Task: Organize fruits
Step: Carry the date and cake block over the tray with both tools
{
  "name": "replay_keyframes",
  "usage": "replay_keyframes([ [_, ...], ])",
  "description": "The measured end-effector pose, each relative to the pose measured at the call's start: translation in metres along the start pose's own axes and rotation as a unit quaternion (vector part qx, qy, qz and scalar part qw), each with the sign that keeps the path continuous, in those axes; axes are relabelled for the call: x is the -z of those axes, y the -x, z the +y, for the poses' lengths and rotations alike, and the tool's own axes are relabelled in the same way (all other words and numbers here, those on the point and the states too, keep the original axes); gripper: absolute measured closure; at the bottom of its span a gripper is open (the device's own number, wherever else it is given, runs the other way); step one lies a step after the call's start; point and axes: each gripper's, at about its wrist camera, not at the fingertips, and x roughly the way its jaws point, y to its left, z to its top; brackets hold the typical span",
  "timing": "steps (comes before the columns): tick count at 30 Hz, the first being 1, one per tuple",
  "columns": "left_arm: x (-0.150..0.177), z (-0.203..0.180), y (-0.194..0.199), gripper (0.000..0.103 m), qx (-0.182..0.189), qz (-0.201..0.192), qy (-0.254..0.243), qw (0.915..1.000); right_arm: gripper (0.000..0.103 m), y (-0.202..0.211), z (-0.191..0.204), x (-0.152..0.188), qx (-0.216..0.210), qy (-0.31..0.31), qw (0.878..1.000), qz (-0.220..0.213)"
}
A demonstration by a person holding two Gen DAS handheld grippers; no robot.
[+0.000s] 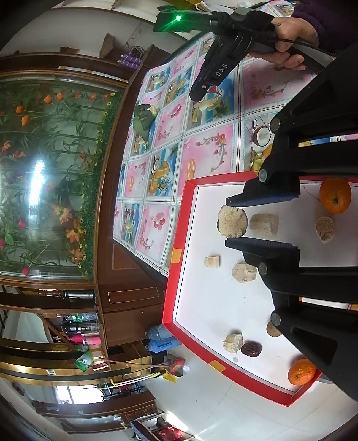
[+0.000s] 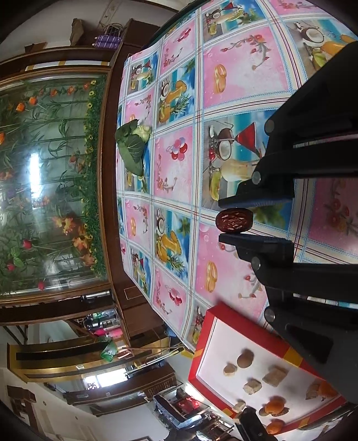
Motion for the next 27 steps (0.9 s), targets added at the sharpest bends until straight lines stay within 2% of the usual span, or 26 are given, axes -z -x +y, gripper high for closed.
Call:
replay_keyframes([
  [6, 0.001, 0.004, 0.002, 0.082, -0.002, -0.001, 0.002, 1.0000, 0.083, 0.002, 0.001, 0.000, -0.004, -0.007, 1.000, -0.001],
  [9, -0.001, 0.013, 0.003, 0.082, -0.009, -0.004, 0.006, 0.9999, 0.083, 0.004, 0.010, 0.000, -0.026, -0.018, 0.999, -0.001],
  [13, -0.011, 0.039, 0.006, 0.082, -0.044, -0.016, 0.019, 0.9987, 0.083, 0.005, 0.036, -0.002, -0.071, -0.022, 0.997, -0.003],
  [18, -0.020, 0.079, 0.011, 0.082, -0.112, -0.029, 0.039, 0.9925, 0.083, 0.002, 0.080, -0.001, -0.138, -0.015, 0.990, 0.012],
  [21, -0.018, 0.092, 0.002, 0.082, -0.136, -0.016, 0.043, 0.9896, 0.083, -0.003, 0.106, 0.001, -0.172, -0.008, 0.985, 0.028],
  [24, -0.013, 0.094, -0.011, 0.082, -0.136, 0.001, 0.042, 0.9898, 0.083, -0.010, 0.128, 0.006, -0.195, 0.007, 0.980, 0.050],
  [27, -0.010, 0.090, -0.026, 0.082, -0.135, 0.021, 0.032, 0.9902, 0.083, -0.017, 0.143, 0.012, -0.200, 0.028, 0.977, 0.068],
])
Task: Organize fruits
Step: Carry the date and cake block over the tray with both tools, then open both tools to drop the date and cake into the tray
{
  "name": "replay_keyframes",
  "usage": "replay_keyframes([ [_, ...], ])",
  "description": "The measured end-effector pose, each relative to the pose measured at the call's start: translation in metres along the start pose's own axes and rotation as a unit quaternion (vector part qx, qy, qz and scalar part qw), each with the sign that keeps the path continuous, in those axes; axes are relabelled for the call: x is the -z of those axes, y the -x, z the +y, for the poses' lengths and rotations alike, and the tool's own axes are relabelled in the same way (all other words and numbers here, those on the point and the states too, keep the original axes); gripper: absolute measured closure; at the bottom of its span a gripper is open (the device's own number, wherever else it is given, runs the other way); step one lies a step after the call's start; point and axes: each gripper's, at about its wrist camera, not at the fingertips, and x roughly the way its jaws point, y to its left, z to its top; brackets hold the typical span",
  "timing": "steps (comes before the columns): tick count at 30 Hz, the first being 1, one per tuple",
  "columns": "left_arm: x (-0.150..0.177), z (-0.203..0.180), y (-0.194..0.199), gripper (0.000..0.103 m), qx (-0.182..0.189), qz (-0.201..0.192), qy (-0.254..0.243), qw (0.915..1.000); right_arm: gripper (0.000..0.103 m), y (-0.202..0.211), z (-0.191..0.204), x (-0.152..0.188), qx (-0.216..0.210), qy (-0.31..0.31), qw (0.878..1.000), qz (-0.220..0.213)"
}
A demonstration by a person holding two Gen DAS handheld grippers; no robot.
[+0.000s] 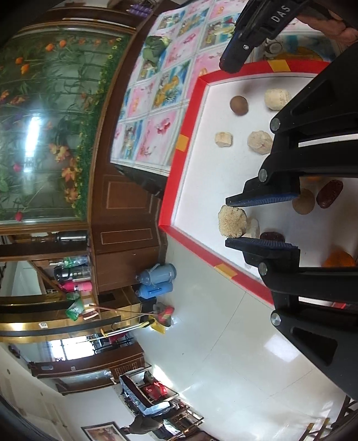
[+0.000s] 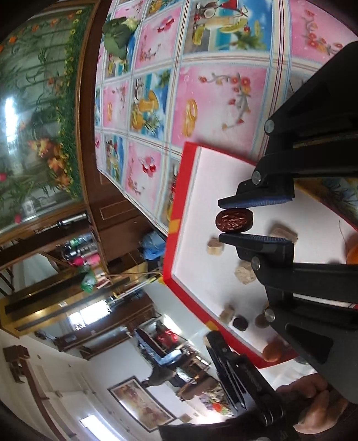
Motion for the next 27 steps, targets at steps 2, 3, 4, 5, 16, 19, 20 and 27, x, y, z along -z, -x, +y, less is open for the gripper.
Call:
replay_keyframes([
  [2, 0.001, -0.002, -0.004, 0.082, 0.003, 0.007, -0.005, 1.0000, 0.083, -0.007, 0.001, 0.002, 0.002, 0.007, 1.000, 0.011],
  [3, 0.001, -0.004, -0.006, 0.082, 0.003, 0.010, -0.010, 0.9999, 0.083, -0.010, 0.001, 0.003, 0.003, 0.009, 1.000, 0.018],
  [4, 0.001, -0.005, -0.008, 0.082, 0.000, 0.013, -0.015, 0.9998, 0.083, -0.011, -0.001, 0.004, 0.002, 0.010, 1.000, 0.022],
  [5, 0.001, -0.006, -0.011, 0.082, -0.002, 0.016, -0.018, 0.9997, 0.083, -0.013, -0.002, 0.005, 0.004, 0.012, 1.000, 0.026],
  [16, 0.005, -0.012, -0.027, 0.082, -0.013, 0.048, -0.034, 0.9982, 0.083, -0.031, -0.002, 0.012, 0.019, 0.027, 0.997, 0.063],
  [19, 0.004, -0.012, -0.027, 0.081, -0.018, 0.051, -0.033, 0.9980, 0.083, -0.032, -0.004, 0.011, 0.021, 0.029, 0.997, 0.065],
  [20, 0.004, -0.012, -0.027, 0.081, -0.018, 0.053, -0.033, 0.9979, 0.083, -0.033, -0.004, 0.010, 0.024, 0.030, 0.997, 0.065],
  [27, 0.004, -0.017, -0.012, 0.040, -0.041, 0.041, -0.045, 0.9973, 0.061, -0.026, -0.005, 0.008, 0.015, 0.028, 0.998, 0.055],
])
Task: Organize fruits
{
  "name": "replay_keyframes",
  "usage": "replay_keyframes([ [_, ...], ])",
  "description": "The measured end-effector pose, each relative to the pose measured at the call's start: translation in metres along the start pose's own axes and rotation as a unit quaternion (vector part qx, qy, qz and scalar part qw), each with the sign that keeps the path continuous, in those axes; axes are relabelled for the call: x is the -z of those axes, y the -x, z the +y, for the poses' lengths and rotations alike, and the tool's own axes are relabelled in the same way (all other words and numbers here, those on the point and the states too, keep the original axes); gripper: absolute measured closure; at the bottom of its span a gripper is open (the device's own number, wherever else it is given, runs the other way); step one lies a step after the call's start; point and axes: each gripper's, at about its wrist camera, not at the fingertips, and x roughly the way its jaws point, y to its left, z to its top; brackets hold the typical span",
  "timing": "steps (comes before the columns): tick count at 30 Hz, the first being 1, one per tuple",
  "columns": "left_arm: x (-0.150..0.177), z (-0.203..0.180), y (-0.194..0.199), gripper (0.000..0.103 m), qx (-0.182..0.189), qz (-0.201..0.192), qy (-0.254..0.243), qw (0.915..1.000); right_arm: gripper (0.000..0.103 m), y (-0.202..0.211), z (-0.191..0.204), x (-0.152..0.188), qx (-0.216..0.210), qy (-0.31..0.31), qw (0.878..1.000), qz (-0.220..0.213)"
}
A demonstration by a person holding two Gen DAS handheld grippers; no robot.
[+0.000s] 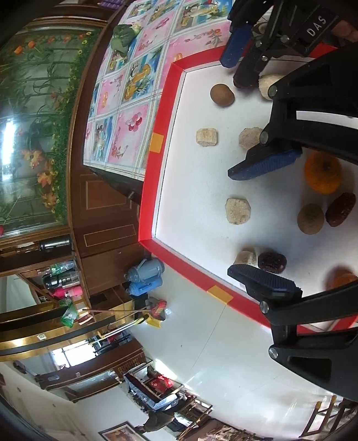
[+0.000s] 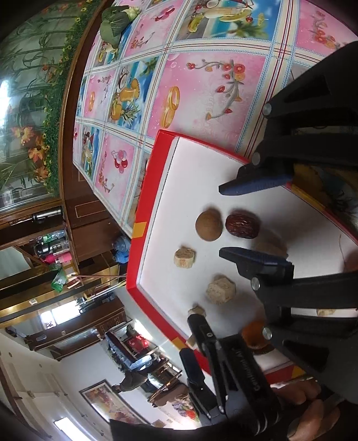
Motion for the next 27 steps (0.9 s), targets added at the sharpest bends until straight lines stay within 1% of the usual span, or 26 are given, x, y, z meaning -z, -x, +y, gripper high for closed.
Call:
replay_keyframes([
  [4, 0.003, 0.005, 0.019, 0.037, 0.005, -0.009, 0.011, 0.9999, 0.060, 0.021, -0.004, -0.002, 0.001, -0.007, 0.999, -0.041],
  [6, 0.004, 0.008, 0.032, 0.032, 0.005, -0.021, 0.018, 0.9996, 0.060, 0.033, -0.007, -0.002, 0.006, -0.015, 0.998, -0.061],
  [7, 0.005, 0.010, 0.041, 0.027, 0.005, -0.029, 0.021, 0.9993, 0.058, 0.041, -0.008, -0.001, 0.012, -0.018, 0.997, -0.074],
  [8, 0.005, 0.012, 0.049, 0.025, 0.005, -0.037, 0.023, 0.9990, 0.057, 0.049, -0.007, 0.000, 0.023, -0.017, 0.996, -0.089],
  [9, 0.006, 0.013, 0.058, 0.025, 0.004, -0.047, 0.024, 0.9986, 0.054, 0.059, -0.005, 0.001, 0.037, -0.014, 0.993, -0.107],
  [11, 0.007, 0.016, 0.078, 0.023, -0.001, -0.067, 0.024, 0.9974, 0.046, 0.077, 0.000, 0.007, 0.052, -0.009, 0.990, -0.132],
  [13, 0.010, 0.017, 0.097, 0.020, -0.007, -0.086, 0.024, 0.9960, 0.035, 0.099, 0.007, 0.014, 0.061, -0.006, 0.986, -0.156],
  [15, 0.013, 0.018, 0.114, 0.017, -0.011, -0.103, 0.025, 0.9943, 0.029, 0.119, 0.012, 0.022, 0.066, -0.004, 0.982, -0.175],
  [18, 0.021, 0.019, 0.139, 0.009, -0.010, -0.127, 0.028, 0.9915, 0.023, 0.152, 0.020, 0.034, 0.073, 0.001, 0.977, -0.199],
  [19, 0.024, 0.019, 0.147, 0.002, -0.010, -0.135, 0.030, 0.9904, 0.021, 0.160, 0.022, 0.036, 0.074, 0.004, 0.976, -0.204],
  [20, 0.027, 0.019, 0.155, 0.000, -0.010, -0.145, 0.032, 0.9888, 0.020, 0.170, 0.025, 0.040, 0.075, 0.007, 0.974, -0.212],
  [22, 0.035, 0.019, 0.172, 0.000, -0.007, -0.165, 0.034, 0.9856, 0.014, 0.195, 0.031, 0.048, 0.081, 0.012, 0.968, -0.236],
  [23, 0.038, 0.019, 0.180, 0.000, -0.006, -0.171, 0.034, 0.9846, 0.012, 0.206, 0.033, 0.052, 0.083, 0.014, 0.966, -0.246],
  [25, 0.043, 0.019, 0.191, 0.000, -0.004, -0.176, 0.036, 0.9837, 0.002, 0.226, 0.040, 0.059, 0.087, 0.016, 0.960, -0.265],
  [27, 0.050, 0.018, 0.203, 0.000, -0.015, -0.185, 0.036, 0.9819, 0.000, 0.248, 0.043, 0.068, 0.082, 0.013, 0.956, -0.282],
])
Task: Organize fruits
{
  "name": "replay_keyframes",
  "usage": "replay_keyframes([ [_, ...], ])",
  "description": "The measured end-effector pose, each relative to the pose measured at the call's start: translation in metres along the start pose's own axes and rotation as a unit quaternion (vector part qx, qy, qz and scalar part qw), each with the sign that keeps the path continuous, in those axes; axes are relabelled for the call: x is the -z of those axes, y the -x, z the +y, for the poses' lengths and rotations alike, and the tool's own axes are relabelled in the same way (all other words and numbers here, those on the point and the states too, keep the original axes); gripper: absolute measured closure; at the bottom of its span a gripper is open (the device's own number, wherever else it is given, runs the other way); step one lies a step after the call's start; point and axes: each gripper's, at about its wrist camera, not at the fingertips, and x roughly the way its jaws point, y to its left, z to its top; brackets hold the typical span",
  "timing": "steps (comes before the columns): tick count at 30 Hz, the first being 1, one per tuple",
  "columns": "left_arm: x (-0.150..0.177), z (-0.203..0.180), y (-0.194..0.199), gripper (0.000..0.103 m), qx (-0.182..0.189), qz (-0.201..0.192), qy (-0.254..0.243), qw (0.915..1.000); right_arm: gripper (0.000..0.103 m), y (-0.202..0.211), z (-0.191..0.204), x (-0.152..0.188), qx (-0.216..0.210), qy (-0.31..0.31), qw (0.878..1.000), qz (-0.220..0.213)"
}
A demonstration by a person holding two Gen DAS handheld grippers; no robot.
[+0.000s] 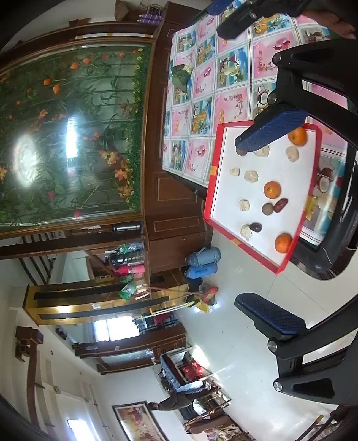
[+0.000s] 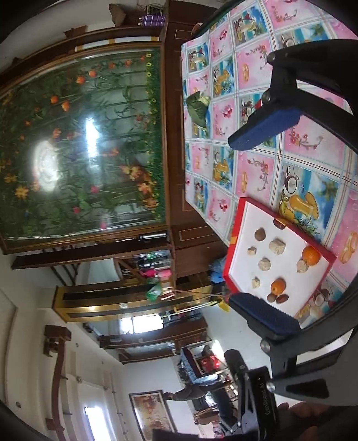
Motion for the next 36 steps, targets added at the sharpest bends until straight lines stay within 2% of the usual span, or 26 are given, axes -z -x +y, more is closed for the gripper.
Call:
replay_keyframes([
  [2, 0.002, 0.000, 0.014, 0.000, -0.008, -0.015, -0.006, 0.9998, 0.000, 0.016, 0.001, -0.003, -0.004, -0.006, 1.000, -0.009],
  [6, 0.006, 0.008, 0.039, 0.000, 0.018, -0.020, 0.009, 0.9996, 0.000, 0.044, 0.000, -0.006, -0.012, -0.018, 1.000, -0.010],
  [9, 0.008, 0.014, 0.057, 0.000, 0.024, -0.035, 0.015, 0.9990, 0.000, 0.072, 0.000, -0.007, -0.025, -0.023, 0.999, -0.042],
  [12, 0.008, 0.021, 0.069, 0.000, 0.038, -0.045, 0.019, 0.9981, 0.000, 0.096, 0.004, -0.012, -0.004, -0.019, 0.998, -0.060],
  [17, 0.009, 0.025, 0.084, 0.000, 0.038, -0.064, 0.034, 0.9966, 0.000, 0.119, 0.013, -0.016, 0.014, 0.007, 0.997, -0.076],
  [23, 0.007, 0.024, 0.081, 0.000, 0.025, -0.071, 0.032, 0.9967, 0.000, 0.125, 0.023, -0.013, 0.023, 0.028, 0.995, -0.096],
  [36, 0.020, 0.032, 0.087, 0.000, 0.014, -0.070, 0.032, 0.9969, 0.000, 0.112, 0.035, -0.009, 0.033, 0.020, 0.997, -0.069],
])
